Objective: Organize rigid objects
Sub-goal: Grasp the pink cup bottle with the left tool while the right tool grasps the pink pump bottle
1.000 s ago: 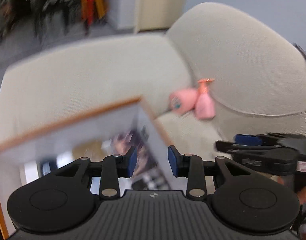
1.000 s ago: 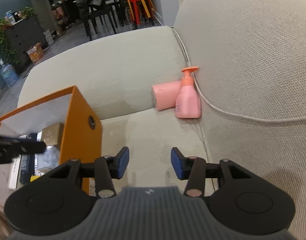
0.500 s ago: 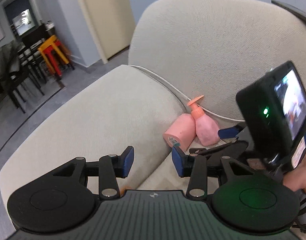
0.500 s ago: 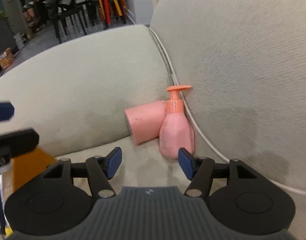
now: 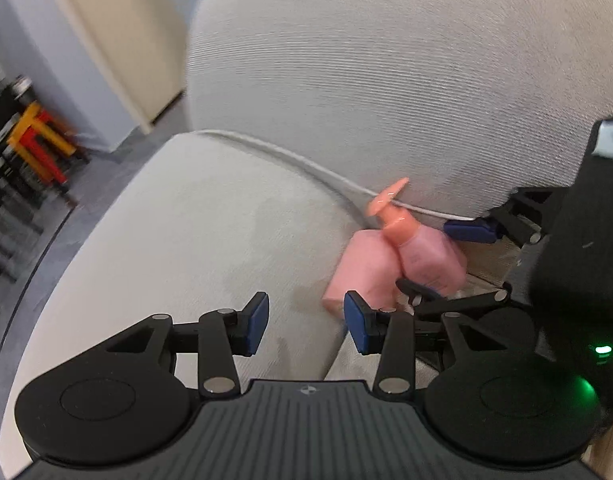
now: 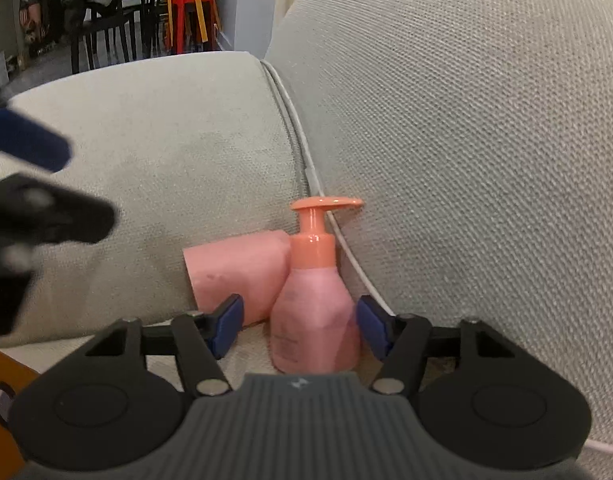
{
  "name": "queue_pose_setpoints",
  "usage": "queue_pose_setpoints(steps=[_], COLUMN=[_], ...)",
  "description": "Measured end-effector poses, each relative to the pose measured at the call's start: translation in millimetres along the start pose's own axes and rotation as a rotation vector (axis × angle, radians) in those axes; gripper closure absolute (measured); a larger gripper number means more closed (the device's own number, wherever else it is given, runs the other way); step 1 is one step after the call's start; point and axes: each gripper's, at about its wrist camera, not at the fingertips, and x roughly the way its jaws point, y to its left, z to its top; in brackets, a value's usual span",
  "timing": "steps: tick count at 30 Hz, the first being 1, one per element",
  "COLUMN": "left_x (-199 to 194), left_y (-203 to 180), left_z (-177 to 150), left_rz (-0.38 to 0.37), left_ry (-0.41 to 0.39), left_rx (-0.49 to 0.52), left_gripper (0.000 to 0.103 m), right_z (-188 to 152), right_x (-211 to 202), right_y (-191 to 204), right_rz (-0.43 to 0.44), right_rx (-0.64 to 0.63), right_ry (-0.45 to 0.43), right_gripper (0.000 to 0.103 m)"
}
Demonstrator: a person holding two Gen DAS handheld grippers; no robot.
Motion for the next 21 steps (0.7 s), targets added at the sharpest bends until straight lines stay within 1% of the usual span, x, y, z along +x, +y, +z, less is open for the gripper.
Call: queue_pose_setpoints(steps=[1, 3, 6, 8, 9, 10, 13, 16, 17, 18, 20, 21], left_x=[5.1, 15.2, 28.4, 36.1, 39.8, 43.8, 51.9, 59.1, 62.5, 65.7, 72.4, 75.5], left_y=[-1.9, -4.0, -2.6, -0.4, 1.7, 4.0, 7.8, 3.3, 2.1, 0.9, -2.6, -3.8], left_z=[2.1, 5.9, 10.6, 12.5, 12.9, 13.3, 13.8, 14.5, 15.0, 15.5, 16.2, 16.8], left_rz=[-0.016, -0.053, -0.105, -0.123, -0.13, -0.148, -0.198, -0.189, -0.182, -0.181, -0.196, -0.193], left_ry=[0.004, 0.008, 0.024, 0.034, 0.039, 0.045, 0.064, 0.068, 0.069, 0.075, 0.097, 0.106], left_rx=[0.021, 0.048, 0.044, 0.037, 0.027, 0.014, -0.017, -0.003, -0.001, 0.001, 0.011, 0.014], left_gripper=[0.046, 0.044, 0.042, 0.043, 0.039, 0.038, 0.038, 0.038, 0.038, 0.038, 0.039, 0.039], right_z=[0.0, -0.2, -1.7, -1.9, 1.7, 1.4, 0.2, -4.5, -4.8, -5.0, -5.9, -5.7], right_x=[-0.4, -1.8, -4.3, -4.9, -1.1, -1.7, -3.5, -4.9, -3.0, -2.4, -3.2, -3.0], right_y=[-3.3, -12.3, -17.1, -21.1, -21.7, -21.7, -24.0, -21.6, -18.6, -15.3, -13.2, -13.1], right_rz=[0.0, 0.014, 0.036, 0.05, 0.051, 0.055, 0.08, 0.08, 0.062, 0.062, 0.083, 0.087], right_rx=[0.013, 0.05, 0.065, 0.077, 0.075, 0.07, 0.091, 0.1, 0.093, 0.085, 0.087, 0.09], right_ry=[-0.001, -0.005, -0.005, -0.002, 0.001, -0.002, 0.001, 0.008, 0.02, 0.021, 0.017, 0.016], right_gripper=[0.052, 0.063, 0.064, 0.064, 0.065, 0.065, 0.061, 0.058, 0.058, 0.053, 0.047, 0.046])
